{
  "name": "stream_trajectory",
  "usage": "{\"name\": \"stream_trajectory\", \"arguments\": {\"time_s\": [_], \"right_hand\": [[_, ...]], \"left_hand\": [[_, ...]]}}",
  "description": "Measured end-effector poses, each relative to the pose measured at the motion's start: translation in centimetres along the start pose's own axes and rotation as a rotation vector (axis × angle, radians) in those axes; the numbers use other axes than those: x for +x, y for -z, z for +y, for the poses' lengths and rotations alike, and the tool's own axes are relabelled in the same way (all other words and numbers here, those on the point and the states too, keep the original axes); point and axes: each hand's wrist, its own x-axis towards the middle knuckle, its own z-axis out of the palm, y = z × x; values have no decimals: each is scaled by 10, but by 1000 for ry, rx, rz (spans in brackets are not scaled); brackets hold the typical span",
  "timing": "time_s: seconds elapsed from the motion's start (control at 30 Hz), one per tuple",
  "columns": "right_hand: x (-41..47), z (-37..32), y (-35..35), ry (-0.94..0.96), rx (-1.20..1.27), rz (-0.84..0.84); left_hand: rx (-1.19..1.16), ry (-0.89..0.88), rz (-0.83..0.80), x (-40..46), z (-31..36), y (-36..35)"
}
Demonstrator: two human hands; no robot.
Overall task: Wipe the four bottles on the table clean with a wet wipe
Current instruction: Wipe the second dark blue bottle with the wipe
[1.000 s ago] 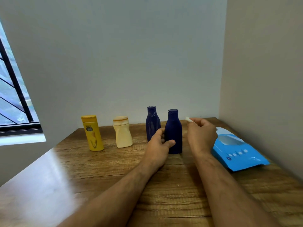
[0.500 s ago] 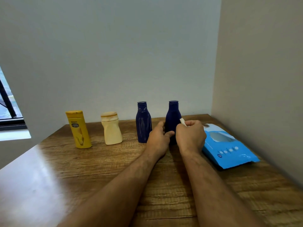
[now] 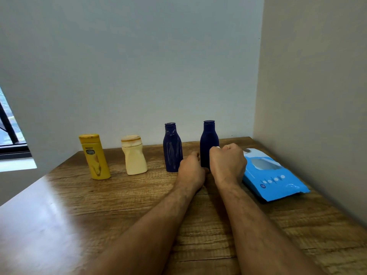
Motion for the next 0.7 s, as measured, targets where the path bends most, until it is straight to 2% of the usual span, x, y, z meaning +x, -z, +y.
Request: {"name": "stream_trajectory", "arguments": {"time_s": [0.17, 0.27, 0.4, 0.53, 0.7], "right_hand": [[-11, -2, -5, 186, -16, -86], [-19, -3, -9, 310, -16, -156], [-21, -3, -12, 375, -32, -167], [-22, -1, -17, 467, -92, -166], [-23, 2, -22, 548, -172, -219]], "left_hand": [[116, -3, 27, -9, -6, 3], [98, 7, 41, -22, -8, 11], [-178, 117, 262, -42, -11, 29], [-141, 38, 562, -38, -19, 41], [-120, 70, 625, -16, -26, 37]]}}
